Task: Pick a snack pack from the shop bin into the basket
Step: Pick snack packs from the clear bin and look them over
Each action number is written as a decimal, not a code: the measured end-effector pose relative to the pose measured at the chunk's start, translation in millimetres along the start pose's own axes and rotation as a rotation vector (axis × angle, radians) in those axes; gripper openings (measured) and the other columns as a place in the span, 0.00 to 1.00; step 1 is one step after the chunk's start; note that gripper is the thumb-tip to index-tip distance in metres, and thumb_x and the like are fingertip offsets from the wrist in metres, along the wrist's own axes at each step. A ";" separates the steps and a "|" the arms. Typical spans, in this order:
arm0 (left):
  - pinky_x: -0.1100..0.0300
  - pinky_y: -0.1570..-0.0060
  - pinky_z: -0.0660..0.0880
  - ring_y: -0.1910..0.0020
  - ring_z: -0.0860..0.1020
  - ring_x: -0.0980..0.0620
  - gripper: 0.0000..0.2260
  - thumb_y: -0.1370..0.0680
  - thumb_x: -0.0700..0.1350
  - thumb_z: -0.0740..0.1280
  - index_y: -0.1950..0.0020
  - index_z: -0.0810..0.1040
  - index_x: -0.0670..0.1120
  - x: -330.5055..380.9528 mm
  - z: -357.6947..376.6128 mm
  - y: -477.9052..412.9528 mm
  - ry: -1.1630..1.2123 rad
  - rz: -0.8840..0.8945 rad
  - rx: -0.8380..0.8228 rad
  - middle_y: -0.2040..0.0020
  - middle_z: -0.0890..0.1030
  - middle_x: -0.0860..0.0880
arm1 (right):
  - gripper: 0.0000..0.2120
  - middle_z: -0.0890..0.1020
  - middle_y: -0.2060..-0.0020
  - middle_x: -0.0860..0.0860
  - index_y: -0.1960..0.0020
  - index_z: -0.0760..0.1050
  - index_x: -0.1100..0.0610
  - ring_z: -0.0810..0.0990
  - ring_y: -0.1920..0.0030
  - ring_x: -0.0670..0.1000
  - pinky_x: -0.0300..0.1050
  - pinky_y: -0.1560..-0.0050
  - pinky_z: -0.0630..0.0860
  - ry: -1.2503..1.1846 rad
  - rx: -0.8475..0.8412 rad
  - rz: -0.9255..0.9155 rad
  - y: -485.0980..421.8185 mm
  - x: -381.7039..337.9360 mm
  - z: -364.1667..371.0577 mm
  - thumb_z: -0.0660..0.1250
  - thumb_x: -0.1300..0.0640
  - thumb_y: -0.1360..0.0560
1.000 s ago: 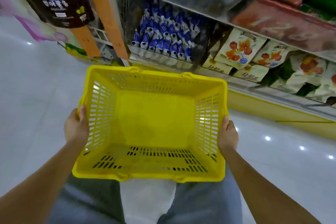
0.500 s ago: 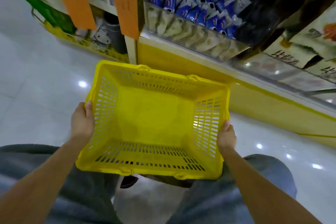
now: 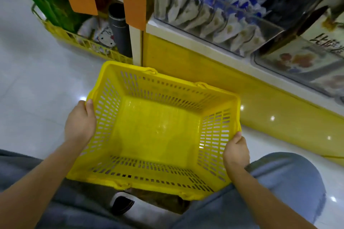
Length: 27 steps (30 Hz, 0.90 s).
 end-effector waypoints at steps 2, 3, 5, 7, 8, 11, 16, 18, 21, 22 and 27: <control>0.43 0.54 0.69 0.49 0.74 0.29 0.19 0.17 0.48 0.50 0.49 0.71 0.33 0.4 0.3 -0.3 -0.009 0.009 0.010 0.50 0.75 0.27 | 0.25 0.77 0.46 0.66 0.44 0.72 0.63 0.75 0.46 0.68 0.57 0.48 0.69 -0.012 0.019 -0.021 -0.4 -0.5 0.0 0.45 0.46 0.19; 0.43 0.53 0.69 0.49 0.74 0.29 0.19 0.17 0.48 0.50 0.49 0.70 0.33 1.0 0.7 -1.3 -0.008 0.016 0.013 0.50 0.75 0.27 | 0.25 0.77 0.46 0.66 0.44 0.72 0.63 0.75 0.46 0.68 0.57 0.48 0.69 -0.027 0.025 -0.034 0.2 -1.0 -0.1 0.45 0.46 0.19; 0.42 0.52 0.69 0.48 0.74 0.28 0.19 0.17 0.48 0.50 0.48 0.70 0.33 2.5 1.4 -3.2 -0.001 0.029 -0.004 0.49 0.75 0.26 | 0.25 0.77 0.44 0.66 0.42 0.72 0.64 0.75 0.44 0.68 0.57 0.47 0.69 -0.046 0.003 -0.046 2.6 -2.2 -2.0 0.44 0.47 0.19; 0.42 0.50 0.68 0.46 0.73 0.28 0.19 0.17 0.49 0.50 0.45 0.69 0.33 4.2 0.5 -3.8 0.012 0.027 -0.061 0.46 0.74 0.26 | 0.25 0.75 0.42 0.67 0.40 0.70 0.65 0.73 0.41 0.67 0.57 0.44 0.68 -0.065 -0.063 -0.033 5.7 -1.8 -5.8 0.44 0.47 0.18; 0.43 0.48 0.68 0.44 0.72 0.29 0.20 0.17 0.49 0.49 0.43 0.68 0.33 4.7 -0.1 -4.6 0.025 0.018 -0.099 0.44 0.73 0.26 | 0.25 0.74 0.41 0.68 0.39 0.69 0.67 0.72 0.40 0.67 0.56 0.43 0.68 -0.079 -0.098 -0.030 7.5 -2.1 -8.1 0.45 0.48 0.18; 0.44 0.44 0.66 0.40 0.69 0.29 0.19 0.18 0.48 0.51 0.40 0.65 0.32 7.0 -3.8 -5.4 0.049 -0.017 -0.174 0.40 0.71 0.26 | 0.23 0.71 0.39 0.70 0.38 0.66 0.73 0.70 0.39 0.68 0.55 0.43 0.66 -0.108 -0.151 -0.068 13.2 -8.3 -17.8 0.50 0.53 0.18; 0.41 0.41 0.64 0.39 0.67 0.31 0.18 0.22 0.42 0.61 0.36 0.66 0.33 50.0 -17.0 8.6 -0.159 0.191 -0.037 0.39 0.69 0.30 | 0.23 0.68 0.38 0.69 0.34 0.60 0.73 0.65 0.35 0.65 0.50 0.37 0.57 0.077 -0.127 -0.463 35.7 -37.3 -40.4 0.59 0.58 0.21; 0.42 0.41 0.64 0.39 0.68 0.33 0.17 0.21 0.42 0.60 0.36 0.68 0.35 83.9 -19.7 17.1 -0.115 0.340 -0.046 0.39 0.70 0.32 | 0.23 0.67 0.37 0.66 0.32 0.59 0.71 0.64 0.34 0.63 0.49 0.35 0.57 0.051 -0.136 -0.625 44.8 -52.3 -50.8 0.60 0.60 0.22; 0.44 0.41 0.63 0.40 0.68 0.37 0.15 0.20 0.44 0.58 0.36 0.69 0.39 133.7 -27.0 28.8 -0.036 0.565 -0.043 0.40 0.71 0.36 | 0.20 0.70 0.38 0.63 0.33 0.63 0.67 0.67 0.35 0.60 0.46 0.35 0.60 0.018 -0.114 -0.862 54.2 -82.7 -71.9 0.61 0.62 0.23; 0.45 0.41 0.63 0.40 0.69 0.38 0.15 0.20 0.44 0.57 0.35 0.69 0.40 148.7 -31.1 31.3 -0.002 0.635 -0.038 0.40 0.71 0.38 | 0.19 0.71 0.39 0.62 0.34 0.65 0.66 0.68 0.36 0.59 0.45 0.36 0.62 0.005 -0.109 -0.930 56.0 -94.8 -79.3 0.61 0.62 0.23; 0.49 0.40 0.63 0.38 0.68 0.41 0.17 0.19 0.44 0.56 0.32 0.66 0.41 213.1 -54.2 22.1 0.081 0.901 0.011 0.38 0.70 0.41 | 0.14 0.74 0.42 0.54 0.37 0.68 0.60 0.73 0.42 0.50 0.37 0.44 0.68 -0.078 -0.040 -1.119 56.5 -165.0 -115.0 0.60 0.59 0.22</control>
Point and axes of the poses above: each hand's wrist, its own y-axis away from the middle knuckle, its own z-axis out of the palm, x = y × z, the point moved 4 cm from there along -y, towards the middle knuckle
